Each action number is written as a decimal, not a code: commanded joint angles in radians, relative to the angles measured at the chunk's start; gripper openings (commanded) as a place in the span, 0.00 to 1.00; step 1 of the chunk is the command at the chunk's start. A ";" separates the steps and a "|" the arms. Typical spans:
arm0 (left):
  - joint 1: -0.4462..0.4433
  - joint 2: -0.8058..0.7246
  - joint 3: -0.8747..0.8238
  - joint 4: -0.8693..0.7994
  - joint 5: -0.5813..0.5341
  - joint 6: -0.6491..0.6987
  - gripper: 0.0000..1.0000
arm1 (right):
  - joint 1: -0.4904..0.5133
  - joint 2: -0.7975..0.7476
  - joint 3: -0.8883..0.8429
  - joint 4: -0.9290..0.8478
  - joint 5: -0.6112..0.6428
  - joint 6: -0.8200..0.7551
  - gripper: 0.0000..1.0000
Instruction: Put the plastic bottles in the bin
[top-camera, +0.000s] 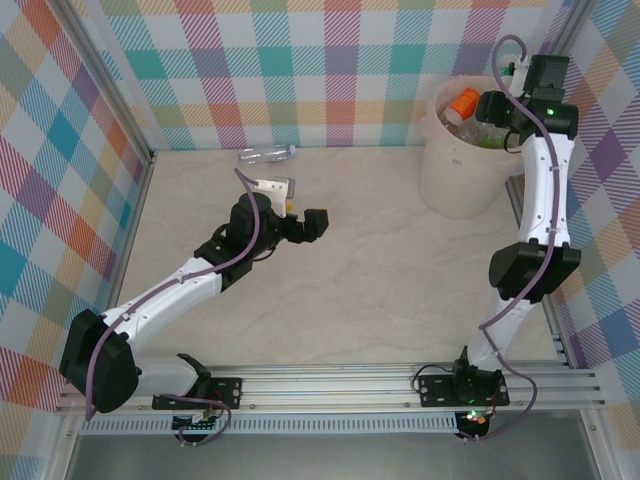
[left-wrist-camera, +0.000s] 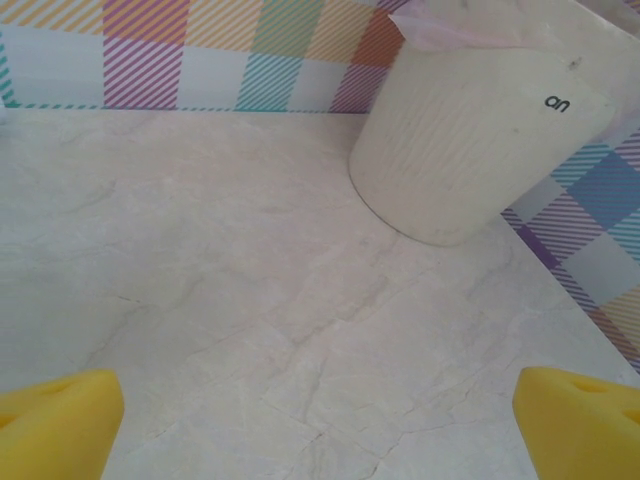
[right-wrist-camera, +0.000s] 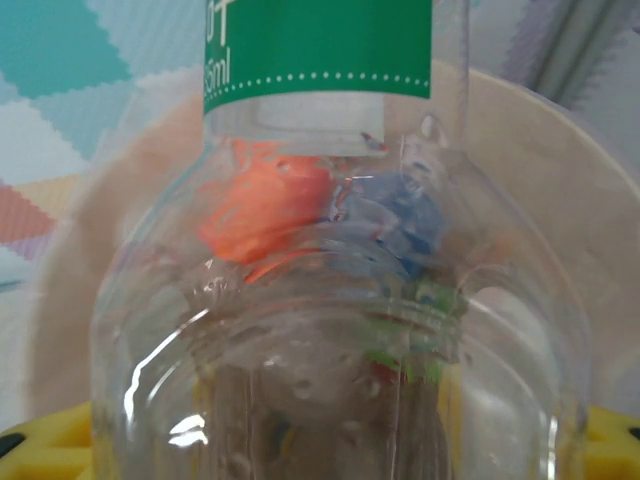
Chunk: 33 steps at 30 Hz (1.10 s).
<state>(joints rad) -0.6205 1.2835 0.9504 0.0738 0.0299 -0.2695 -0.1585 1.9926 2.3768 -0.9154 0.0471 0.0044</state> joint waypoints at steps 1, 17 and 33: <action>-0.007 -0.017 -0.012 -0.015 -0.032 0.001 1.00 | -0.020 0.048 0.065 -0.030 0.106 -0.046 0.62; -0.003 0.042 0.004 -0.020 -0.042 -0.009 1.00 | -0.053 0.111 0.200 -0.051 0.118 -0.044 0.91; 0.061 0.029 0.007 -0.118 -0.136 -0.140 1.00 | 0.009 -0.077 0.078 -0.022 -0.184 0.143 1.00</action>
<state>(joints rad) -0.5896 1.3308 0.9504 0.0002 -0.0738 -0.3569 -0.1875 2.0010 2.4722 -0.9604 -0.0616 0.1070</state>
